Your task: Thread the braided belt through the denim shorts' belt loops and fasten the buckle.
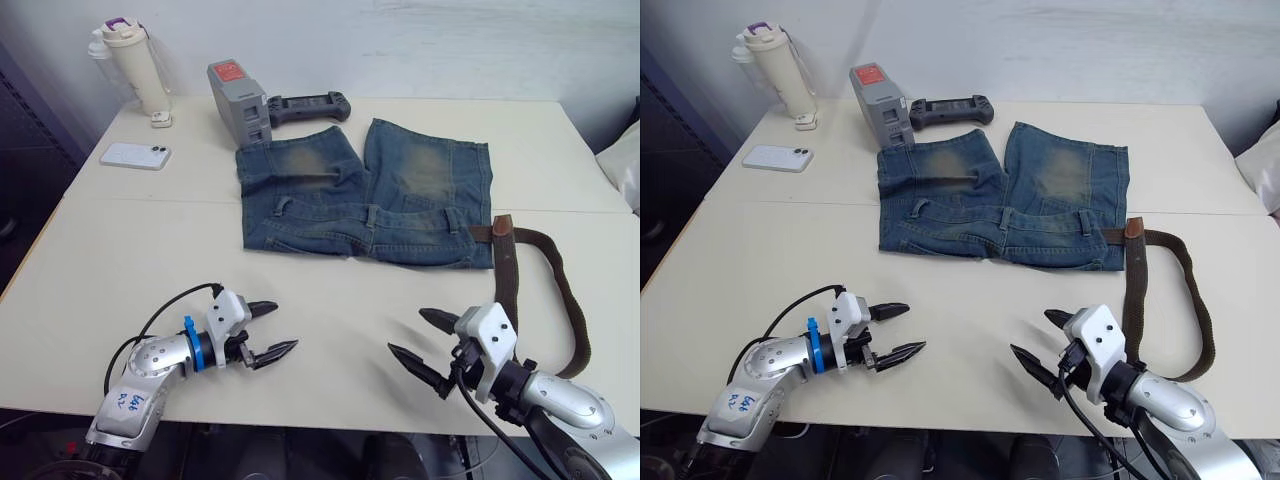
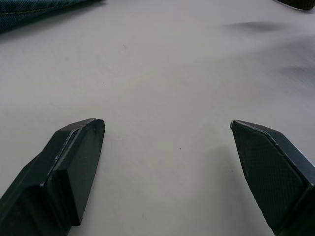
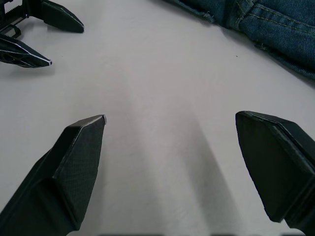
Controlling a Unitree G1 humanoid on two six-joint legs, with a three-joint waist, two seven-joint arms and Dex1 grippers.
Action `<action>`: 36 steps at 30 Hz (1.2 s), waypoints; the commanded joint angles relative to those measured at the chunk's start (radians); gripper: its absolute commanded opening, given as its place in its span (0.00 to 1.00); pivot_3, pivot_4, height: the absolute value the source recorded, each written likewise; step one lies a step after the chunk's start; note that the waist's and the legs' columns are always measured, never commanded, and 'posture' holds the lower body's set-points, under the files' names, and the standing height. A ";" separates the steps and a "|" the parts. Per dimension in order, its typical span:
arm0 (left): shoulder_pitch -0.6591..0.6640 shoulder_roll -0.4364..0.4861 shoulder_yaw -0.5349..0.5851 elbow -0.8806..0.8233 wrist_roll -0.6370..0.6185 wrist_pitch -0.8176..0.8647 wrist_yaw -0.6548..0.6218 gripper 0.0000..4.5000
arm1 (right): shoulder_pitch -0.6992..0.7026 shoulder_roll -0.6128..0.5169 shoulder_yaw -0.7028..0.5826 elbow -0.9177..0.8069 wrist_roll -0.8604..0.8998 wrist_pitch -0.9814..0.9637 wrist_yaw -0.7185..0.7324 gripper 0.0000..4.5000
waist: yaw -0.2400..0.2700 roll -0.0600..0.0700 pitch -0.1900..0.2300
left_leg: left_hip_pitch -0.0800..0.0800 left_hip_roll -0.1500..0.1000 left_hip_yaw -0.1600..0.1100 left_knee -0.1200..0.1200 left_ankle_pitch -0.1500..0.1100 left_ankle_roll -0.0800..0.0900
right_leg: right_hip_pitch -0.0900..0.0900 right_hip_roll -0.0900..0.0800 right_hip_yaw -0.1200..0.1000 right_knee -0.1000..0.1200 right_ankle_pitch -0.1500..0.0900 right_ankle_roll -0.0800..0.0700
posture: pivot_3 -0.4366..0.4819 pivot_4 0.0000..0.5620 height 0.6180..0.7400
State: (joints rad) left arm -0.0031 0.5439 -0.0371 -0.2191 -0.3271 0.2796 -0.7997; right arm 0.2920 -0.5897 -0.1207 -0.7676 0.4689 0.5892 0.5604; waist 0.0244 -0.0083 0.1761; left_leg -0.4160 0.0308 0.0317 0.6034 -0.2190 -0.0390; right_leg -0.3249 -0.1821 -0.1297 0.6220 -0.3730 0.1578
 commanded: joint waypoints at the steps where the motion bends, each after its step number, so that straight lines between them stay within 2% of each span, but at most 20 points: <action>1: -0.008 -0.001 0.014 -0.010 -0.025 -0.008 -0.021 1.00 | -0.005 -0.013 -0.017 -0.020 -0.001 -0.022 0.008 0.99 | 0.000 0.000 0.000 | 0.000 0.000 0.000 0.000 0.000 0.000 | 0.000 0.000 0.000 0.000 0.000 0.000 | 0.48 0.27 1.00; 18: -0.008 0.022 0.042 -0.019 -0.148 0.031 -0.147 1.00 | -0.037 -0.025 -0.010 -0.005 0.008 -0.007 0.012 0.99 | 0.000 0.000 0.000 | 0.003 0.000 0.002 -0.001 0.000 0.000 | 0.000 0.000 0.003 0.000 0.000 0.000 | 0.48 0.27 1.00; 29: -0.025 0.029 0.051 -0.015 -0.167 0.035 -0.186 1.00 | -0.047 -0.031 -0.010 -0.009 0.012 0.000 0.011 0.99 | 0.000 -0.001 0.001 | 0.006 0.000 0.005 -0.003 0.000 0.000 | 0.000 0.000 0.006 0.000 0.000 0.000 | 0.48 0.27 1.00; 33: -0.053 0.037 0.038 0.004 -0.158 0.028 -0.214 1.00 | -0.052 -0.038 -0.012 -0.013 0.016 0.009 0.012 0.99 | 0.000 -0.001 0.001 | 0.006 0.000 0.005 -0.003 0.000 0.000 | 0.000 0.000 0.006 0.000 0.000 0.000 | 0.48 0.27 1.00; 36: -0.124 0.052 0.030 0.042 -0.151 0.027 -0.254 1.00 | -0.071 -0.060 -0.026 -0.028 0.028 0.037 0.010 0.99 | 0.001 -0.002 0.001 | 0.006 0.000 0.006 -0.003 0.000 0.000 | 0.000 0.000 0.007 0.001 0.000 0.000 | 0.48 0.27 1.00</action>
State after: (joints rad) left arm -0.0978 0.5790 -0.0126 -0.1769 -0.4715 0.3177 -1.0287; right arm 0.2309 -0.6367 -0.1236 -0.7569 0.4754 0.6172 0.5649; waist 0.0255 -0.0102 0.1772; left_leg -0.4097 0.0312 0.0373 0.6000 -0.2192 -0.0388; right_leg -0.3246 -0.1820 -0.1232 0.6228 -0.3730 0.1578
